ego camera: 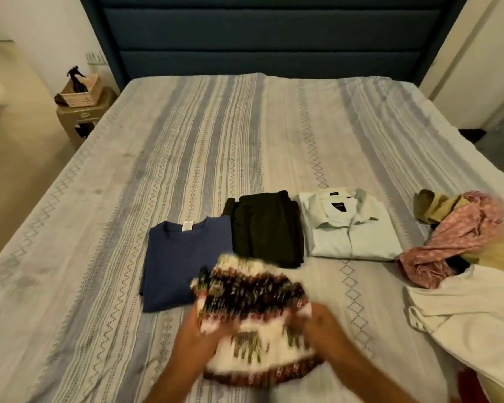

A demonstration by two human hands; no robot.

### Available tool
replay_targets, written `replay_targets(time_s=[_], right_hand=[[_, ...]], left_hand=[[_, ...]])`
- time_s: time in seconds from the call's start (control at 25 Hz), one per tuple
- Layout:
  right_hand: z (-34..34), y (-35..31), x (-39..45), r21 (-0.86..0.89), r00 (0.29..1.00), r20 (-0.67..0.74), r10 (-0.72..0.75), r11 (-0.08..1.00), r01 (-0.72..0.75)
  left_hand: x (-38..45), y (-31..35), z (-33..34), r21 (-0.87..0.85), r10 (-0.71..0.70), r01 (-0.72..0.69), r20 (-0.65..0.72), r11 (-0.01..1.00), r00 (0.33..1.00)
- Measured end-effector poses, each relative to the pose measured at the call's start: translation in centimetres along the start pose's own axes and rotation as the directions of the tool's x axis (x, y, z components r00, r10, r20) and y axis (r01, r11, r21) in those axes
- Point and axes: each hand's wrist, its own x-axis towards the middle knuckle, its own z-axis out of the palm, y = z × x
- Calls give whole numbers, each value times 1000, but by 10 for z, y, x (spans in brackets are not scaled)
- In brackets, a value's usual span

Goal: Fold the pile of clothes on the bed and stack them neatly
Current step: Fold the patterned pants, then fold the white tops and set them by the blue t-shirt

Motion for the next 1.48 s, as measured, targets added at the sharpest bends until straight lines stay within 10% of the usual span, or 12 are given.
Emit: replay_targets(time_s=[0.16,0.32,0.48,0.6,0.88,1.2,1.48], right_hand=[[-51,-99,60,61,959,-176,-223,970,237],[-75,-113,112,91,958,-218,-187,973,211],[-66,-9,129,-175,970,-165,180,962,-209],[-55,83,107,-578,986,-168,24,807,-118],[-48,174,-13,-811,999,-15,-37,585,9],[-89,247,-123,-970,997,39,-72,236,55],[-238,239,-145,-869,713,-489,-503,352,-347]], left_hand=[[85,87,17,2,223,-223,36,975,974],[171,87,31,47,91,-89,-47,995,995],[178,-2,30,257,-126,162,-153,953,980],[143,-65,36,337,-52,67,-53,939,997],[29,-142,97,592,37,-229,318,773,947],[-65,-194,200,743,69,-304,330,597,942],[-89,-156,295,520,169,-435,482,734,860]])
